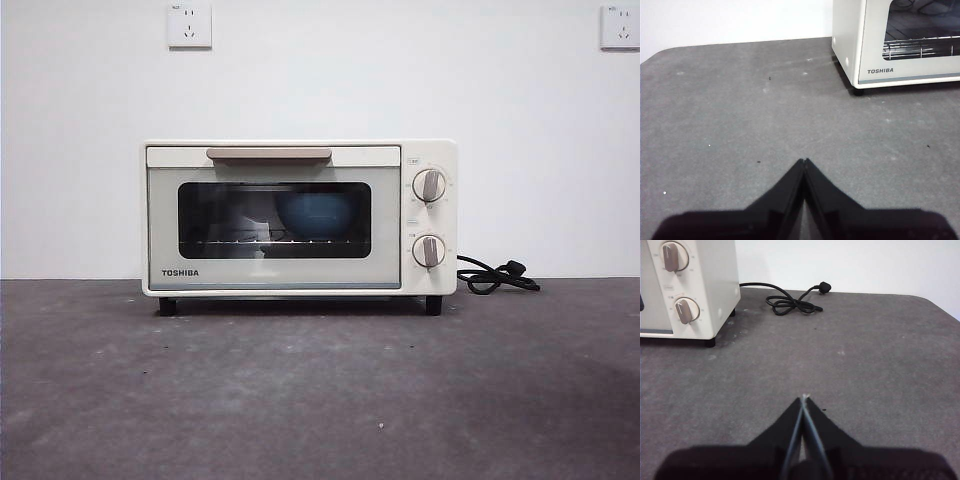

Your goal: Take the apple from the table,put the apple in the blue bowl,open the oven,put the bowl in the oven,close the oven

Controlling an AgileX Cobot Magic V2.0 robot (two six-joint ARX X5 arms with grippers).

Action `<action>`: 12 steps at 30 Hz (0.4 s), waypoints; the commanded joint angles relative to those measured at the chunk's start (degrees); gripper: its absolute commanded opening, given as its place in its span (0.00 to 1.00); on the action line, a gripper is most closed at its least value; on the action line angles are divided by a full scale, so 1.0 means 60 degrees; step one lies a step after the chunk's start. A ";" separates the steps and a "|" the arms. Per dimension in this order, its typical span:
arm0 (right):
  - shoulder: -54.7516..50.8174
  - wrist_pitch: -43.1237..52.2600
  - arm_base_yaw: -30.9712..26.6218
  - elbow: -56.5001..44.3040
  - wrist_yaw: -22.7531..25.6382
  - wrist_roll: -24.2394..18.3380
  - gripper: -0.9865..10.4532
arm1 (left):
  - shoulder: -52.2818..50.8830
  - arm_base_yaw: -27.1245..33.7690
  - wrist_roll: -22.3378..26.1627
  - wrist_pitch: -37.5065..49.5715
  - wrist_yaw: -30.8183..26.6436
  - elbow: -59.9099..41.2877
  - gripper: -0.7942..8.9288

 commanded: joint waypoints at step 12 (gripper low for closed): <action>-0.0022 -0.0066 -0.0324 -0.0044 -0.0204 -0.0025 0.09 | 0.0018 -0.0018 -0.0036 0.0062 0.0000 -0.0098 0.08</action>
